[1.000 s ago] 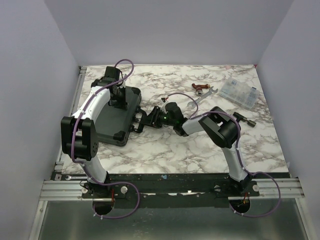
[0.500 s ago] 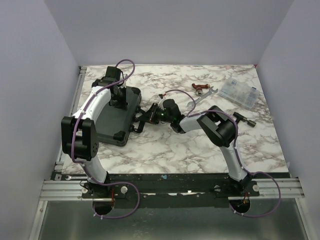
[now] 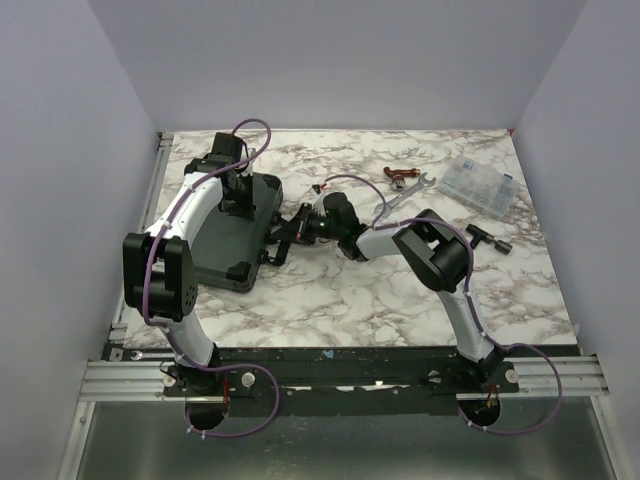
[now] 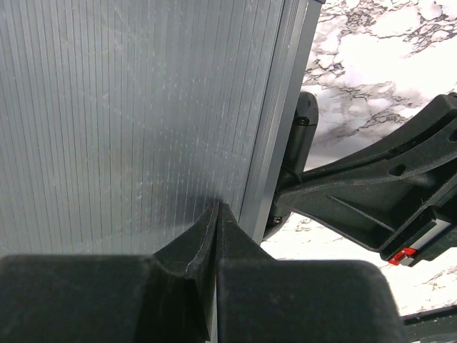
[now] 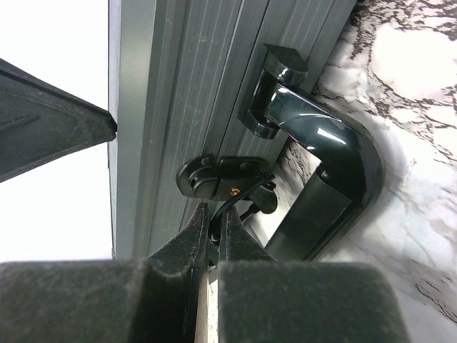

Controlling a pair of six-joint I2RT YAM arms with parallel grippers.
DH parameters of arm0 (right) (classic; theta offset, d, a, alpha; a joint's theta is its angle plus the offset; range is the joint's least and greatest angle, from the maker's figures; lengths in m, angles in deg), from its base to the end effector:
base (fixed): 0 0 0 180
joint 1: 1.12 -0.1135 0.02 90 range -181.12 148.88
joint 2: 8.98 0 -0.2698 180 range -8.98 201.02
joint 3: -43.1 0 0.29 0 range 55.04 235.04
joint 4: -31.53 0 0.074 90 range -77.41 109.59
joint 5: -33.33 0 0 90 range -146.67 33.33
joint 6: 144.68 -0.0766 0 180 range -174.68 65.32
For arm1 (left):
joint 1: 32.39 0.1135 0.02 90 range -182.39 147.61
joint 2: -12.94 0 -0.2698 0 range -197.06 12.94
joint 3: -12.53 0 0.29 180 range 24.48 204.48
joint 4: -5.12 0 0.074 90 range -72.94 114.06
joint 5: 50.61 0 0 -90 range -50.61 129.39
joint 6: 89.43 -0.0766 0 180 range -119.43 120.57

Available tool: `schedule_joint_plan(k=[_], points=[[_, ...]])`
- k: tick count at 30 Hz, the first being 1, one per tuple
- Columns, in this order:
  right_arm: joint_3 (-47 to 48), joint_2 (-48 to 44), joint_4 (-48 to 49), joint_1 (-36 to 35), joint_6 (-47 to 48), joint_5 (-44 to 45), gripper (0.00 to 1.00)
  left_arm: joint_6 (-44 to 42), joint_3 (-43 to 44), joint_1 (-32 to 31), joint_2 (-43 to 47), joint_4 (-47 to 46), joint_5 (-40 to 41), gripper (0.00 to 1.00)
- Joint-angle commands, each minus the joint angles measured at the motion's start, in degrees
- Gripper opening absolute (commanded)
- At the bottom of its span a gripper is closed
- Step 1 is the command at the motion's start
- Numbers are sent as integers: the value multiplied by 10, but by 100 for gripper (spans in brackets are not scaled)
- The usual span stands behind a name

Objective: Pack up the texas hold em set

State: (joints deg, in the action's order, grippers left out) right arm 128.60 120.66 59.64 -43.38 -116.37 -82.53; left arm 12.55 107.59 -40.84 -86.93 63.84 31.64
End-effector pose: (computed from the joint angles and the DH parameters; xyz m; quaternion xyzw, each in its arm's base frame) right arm 0.3754 0.3863 0.0798 -0.0013 0.7901 0.5720 0.2204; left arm 0.4159 -0.0722 0.2208 -0.0144 0.9712 -0.1053 0.2131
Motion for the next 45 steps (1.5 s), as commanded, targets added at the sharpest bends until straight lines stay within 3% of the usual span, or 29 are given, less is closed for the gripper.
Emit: schedule_joint_plan(k=[1,18,21,37,42,45], points=[[47,20,37,-10,19,-23,4,-15,-20,-1,-34,51,54,0],[59,9,42,-11,-10,-45,17,-16,-19,-3,-36,51,60,0],[57,4,37,-12,-19,-39,22,-16,-19,-3,-37,51,58,0],[113,-16,-95,-18,5,-16,42,-17,-17,-3,-37,52,58,0],[156,-10,-174,-28,41,1,40,-17,-18,-3,-38,53,58,0],[162,-8,-161,-33,54,-8,40,-17,-18,-3,-39,52,56,0]])
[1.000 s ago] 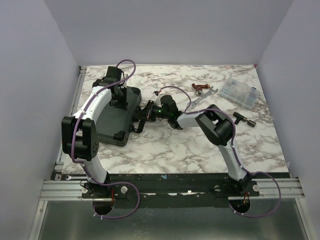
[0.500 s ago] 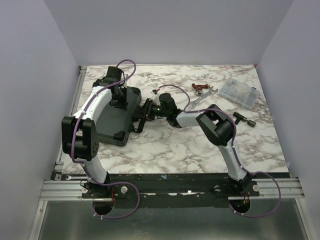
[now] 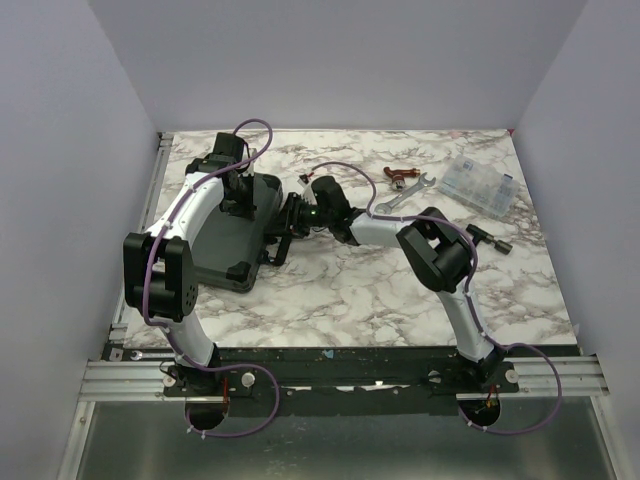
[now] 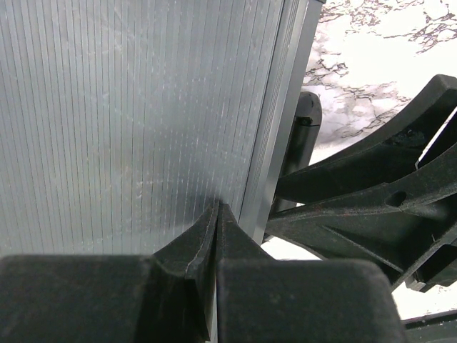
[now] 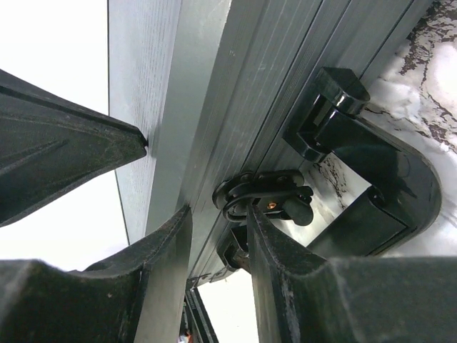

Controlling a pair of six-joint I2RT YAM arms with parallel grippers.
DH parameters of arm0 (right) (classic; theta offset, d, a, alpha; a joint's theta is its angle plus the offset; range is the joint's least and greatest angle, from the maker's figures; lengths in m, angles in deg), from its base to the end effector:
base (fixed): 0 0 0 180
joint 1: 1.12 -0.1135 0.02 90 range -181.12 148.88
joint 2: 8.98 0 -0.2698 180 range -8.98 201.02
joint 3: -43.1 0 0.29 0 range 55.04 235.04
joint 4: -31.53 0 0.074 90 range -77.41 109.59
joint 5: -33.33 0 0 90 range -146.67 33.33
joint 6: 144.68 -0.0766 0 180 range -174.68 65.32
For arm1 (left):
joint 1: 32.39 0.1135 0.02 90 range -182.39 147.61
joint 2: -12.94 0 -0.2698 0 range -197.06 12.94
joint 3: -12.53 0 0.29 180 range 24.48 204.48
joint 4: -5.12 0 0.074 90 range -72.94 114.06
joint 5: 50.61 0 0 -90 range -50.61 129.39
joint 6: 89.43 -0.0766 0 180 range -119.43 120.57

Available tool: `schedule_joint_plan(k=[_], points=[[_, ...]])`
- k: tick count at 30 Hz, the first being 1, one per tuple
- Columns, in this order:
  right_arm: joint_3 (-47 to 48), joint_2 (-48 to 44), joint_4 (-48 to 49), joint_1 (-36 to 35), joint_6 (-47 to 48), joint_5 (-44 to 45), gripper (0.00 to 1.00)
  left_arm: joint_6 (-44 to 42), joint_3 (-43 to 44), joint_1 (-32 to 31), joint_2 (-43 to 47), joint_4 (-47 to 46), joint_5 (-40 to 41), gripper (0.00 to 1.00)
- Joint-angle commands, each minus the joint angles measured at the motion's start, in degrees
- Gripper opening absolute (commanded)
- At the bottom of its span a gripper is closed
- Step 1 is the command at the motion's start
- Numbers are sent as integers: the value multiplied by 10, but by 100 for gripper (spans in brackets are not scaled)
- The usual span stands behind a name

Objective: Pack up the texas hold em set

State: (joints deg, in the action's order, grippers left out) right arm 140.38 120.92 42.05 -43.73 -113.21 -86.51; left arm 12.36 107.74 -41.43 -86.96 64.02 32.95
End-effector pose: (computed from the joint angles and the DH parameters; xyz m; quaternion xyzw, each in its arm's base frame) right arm 0.3918 0.4122 0.1113 -0.0314 0.8137 0.5525 0.1778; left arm 0.4156 -0.0748 0.2211 -0.0105 0.9720 -0.0950 0.2144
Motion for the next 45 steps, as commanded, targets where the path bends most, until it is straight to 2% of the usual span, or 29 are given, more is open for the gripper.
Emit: schedule_joint_plan(k=[1,4,9,11,14,16,17,18,19,20,30,37,39,43,45], points=[[46,-11,19,-31,25,30,40,-15,-19,2,-39,51,42,0],[45,-7,55,-33,22,15,36,-15,-18,2,-40,51,42,0],[34,1,128,-33,8,-4,14,-15,-19,2,-41,51,43,0],[26,5,156,-33,0,-6,11,-15,-19,2,-42,52,43,0],[-3,10,255,-33,-45,-20,6,-16,-19,2,-43,52,43,0],[-12,10,291,-33,-67,-22,6,-16,-19,2,-43,52,44,0],[-1,10,270,-33,-64,-22,10,-16,-18,2,-43,53,45,0],[15,11,233,-33,-59,-20,20,-17,-17,2,-45,54,45,0],[31,10,192,-33,-51,-17,25,-17,-18,1,-45,54,44,0],[32,6,188,-33,-51,-17,26,-17,-17,1,-45,54,44,0],[5,-13,224,-33,-93,-11,26,-18,-16,-2,-49,57,45,0],[68,-31,51,-35,-69,23,29,-18,-14,-2,-50,58,45,0],[67,-40,43,-34,-67,24,33,-18,-15,-2,-51,58,44,0],[42,-66,79,-36,-63,23,36,-19,-15,-2,-51,59,45,0],[17,-77,139,-36,-62,22,36,-19,-16,-3,-52,59,45,0]])
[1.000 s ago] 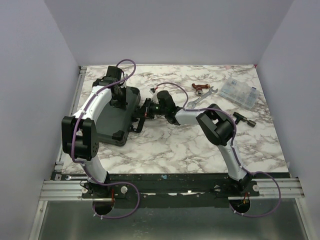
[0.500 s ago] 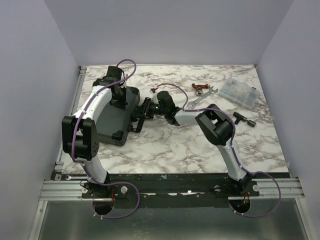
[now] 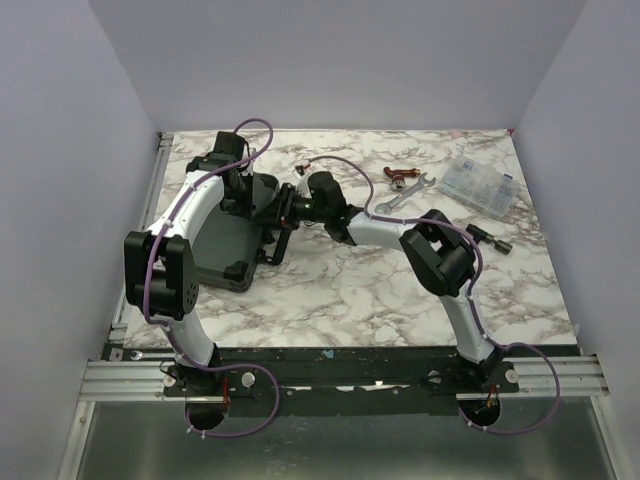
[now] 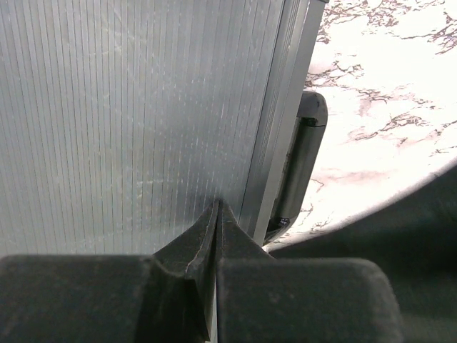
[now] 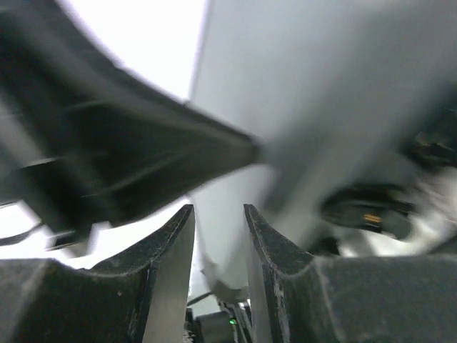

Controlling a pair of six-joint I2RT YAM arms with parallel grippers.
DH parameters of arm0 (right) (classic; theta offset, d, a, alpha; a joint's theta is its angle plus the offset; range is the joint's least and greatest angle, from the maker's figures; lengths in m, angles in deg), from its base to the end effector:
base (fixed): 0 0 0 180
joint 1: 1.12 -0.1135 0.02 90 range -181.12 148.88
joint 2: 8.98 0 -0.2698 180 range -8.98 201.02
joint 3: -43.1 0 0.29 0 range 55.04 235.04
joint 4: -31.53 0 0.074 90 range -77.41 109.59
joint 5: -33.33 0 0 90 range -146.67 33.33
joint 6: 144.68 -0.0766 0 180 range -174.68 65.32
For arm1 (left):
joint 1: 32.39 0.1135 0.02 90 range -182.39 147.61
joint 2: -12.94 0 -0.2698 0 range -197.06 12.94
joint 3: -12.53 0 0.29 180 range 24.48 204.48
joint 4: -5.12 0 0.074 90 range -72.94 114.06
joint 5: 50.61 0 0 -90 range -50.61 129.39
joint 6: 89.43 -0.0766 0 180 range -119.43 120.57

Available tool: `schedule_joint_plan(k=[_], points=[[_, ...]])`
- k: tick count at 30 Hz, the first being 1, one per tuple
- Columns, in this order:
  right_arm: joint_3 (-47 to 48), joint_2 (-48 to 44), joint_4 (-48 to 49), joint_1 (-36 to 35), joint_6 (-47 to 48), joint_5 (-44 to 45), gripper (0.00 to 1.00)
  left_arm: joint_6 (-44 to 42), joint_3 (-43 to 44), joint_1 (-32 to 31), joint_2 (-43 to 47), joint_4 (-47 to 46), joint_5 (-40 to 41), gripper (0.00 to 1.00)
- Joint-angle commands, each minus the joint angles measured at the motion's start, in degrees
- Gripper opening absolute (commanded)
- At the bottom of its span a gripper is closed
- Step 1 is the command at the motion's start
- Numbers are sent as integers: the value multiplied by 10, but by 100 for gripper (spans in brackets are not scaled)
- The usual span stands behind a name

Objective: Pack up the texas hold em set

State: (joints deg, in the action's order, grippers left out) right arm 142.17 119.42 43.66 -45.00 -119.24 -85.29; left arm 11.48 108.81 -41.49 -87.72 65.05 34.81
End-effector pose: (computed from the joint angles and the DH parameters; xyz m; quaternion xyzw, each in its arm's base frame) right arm 0.3893 0.4252 0.1411 -0.0043 0.7936 0.5828 0.1748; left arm 0.4179 -0.0731 0.2210 -0.0065 0.9742 -0.0770 0.2120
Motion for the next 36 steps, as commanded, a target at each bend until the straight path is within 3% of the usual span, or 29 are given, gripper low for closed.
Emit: schedule_joint_plan(k=[1,5,12,15,19,29,36], points=[[-6,-64,144,-24,1,9,36,-10,-26,-1,-45,48,26,0],[-7,-63,124,-23,-6,13,33,-9,-27,-1,-44,49,27,0],[-140,-142,60,-22,32,140,27,-11,-25,-3,-45,51,29,0],[-144,-145,21,-22,62,152,26,-11,-25,-3,-45,51,27,0],[-81,-98,-43,-22,93,119,1,-12,-23,-4,-47,53,28,0],[-43,-66,-133,-29,92,223,1,-13,-21,-6,-50,55,29,0],[-14,-32,-161,-32,92,236,1,-13,-20,-6,-51,55,28,0]])
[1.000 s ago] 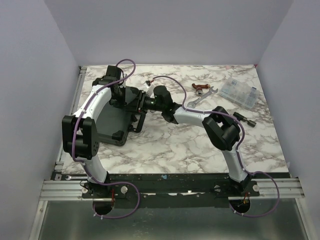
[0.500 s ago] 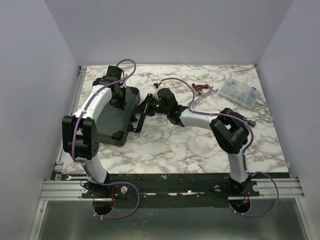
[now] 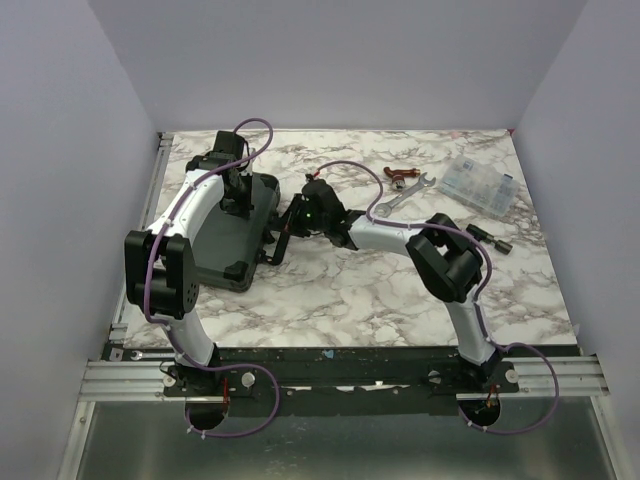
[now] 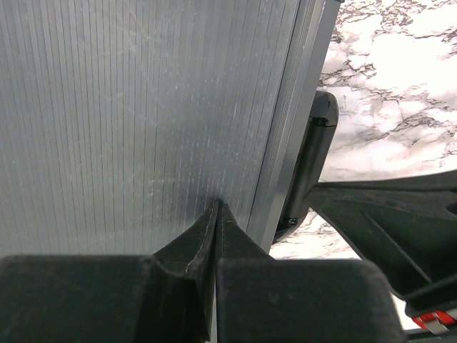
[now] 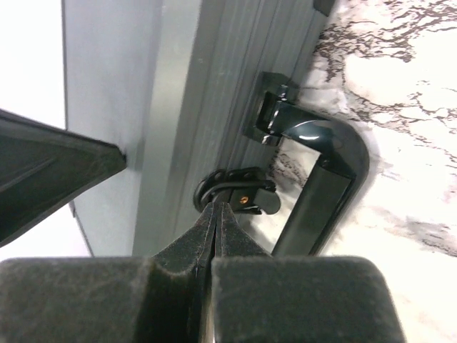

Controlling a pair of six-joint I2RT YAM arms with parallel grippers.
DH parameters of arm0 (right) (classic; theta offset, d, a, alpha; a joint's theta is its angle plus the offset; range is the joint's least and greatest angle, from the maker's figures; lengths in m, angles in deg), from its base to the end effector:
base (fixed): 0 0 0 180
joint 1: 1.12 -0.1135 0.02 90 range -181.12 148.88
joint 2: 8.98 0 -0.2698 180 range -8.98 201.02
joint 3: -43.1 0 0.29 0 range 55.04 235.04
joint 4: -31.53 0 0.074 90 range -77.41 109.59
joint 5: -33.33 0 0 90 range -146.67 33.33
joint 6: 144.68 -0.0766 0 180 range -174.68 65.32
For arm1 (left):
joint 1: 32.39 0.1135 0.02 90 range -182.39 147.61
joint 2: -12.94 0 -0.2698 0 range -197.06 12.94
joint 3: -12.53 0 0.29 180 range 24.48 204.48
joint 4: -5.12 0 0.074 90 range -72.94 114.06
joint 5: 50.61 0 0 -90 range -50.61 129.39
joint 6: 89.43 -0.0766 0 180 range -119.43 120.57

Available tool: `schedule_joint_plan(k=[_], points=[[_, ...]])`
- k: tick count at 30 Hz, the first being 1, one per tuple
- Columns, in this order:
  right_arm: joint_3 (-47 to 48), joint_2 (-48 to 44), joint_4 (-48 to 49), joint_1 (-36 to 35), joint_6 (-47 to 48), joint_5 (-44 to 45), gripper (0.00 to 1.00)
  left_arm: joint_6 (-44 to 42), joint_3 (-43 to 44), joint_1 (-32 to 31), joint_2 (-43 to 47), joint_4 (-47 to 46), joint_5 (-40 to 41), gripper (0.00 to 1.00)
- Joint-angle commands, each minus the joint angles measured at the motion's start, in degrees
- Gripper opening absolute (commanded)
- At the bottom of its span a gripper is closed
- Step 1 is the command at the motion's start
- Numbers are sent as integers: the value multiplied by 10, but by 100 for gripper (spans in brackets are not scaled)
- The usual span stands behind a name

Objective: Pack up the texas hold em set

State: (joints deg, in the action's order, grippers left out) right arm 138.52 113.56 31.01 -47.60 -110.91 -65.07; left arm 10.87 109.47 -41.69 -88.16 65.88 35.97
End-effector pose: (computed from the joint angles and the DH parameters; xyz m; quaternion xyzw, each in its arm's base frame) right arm 0.3747 0.4108 0.1393 0.0347 0.8534 0.4424 0.2735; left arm 0.4186 -0.0732 0.2209 -0.0020 0.9757 -0.0656 0.2089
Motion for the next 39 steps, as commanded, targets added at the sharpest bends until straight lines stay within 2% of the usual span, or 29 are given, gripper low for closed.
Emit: schedule_joint_plan(k=[1,15,32,39], points=[[27,31,-36,-7,8,36,1,-7,-26,-4,-46,47,16,0],[79,80,-100,-22,18,60,1,-7,-27,-4,-45,47,14,0],[140,108,-236,-61,43,171,1,-7,-24,-5,-46,47,10,0],[106,100,-238,-64,46,192,1,-7,-23,-5,-46,48,10,0]])
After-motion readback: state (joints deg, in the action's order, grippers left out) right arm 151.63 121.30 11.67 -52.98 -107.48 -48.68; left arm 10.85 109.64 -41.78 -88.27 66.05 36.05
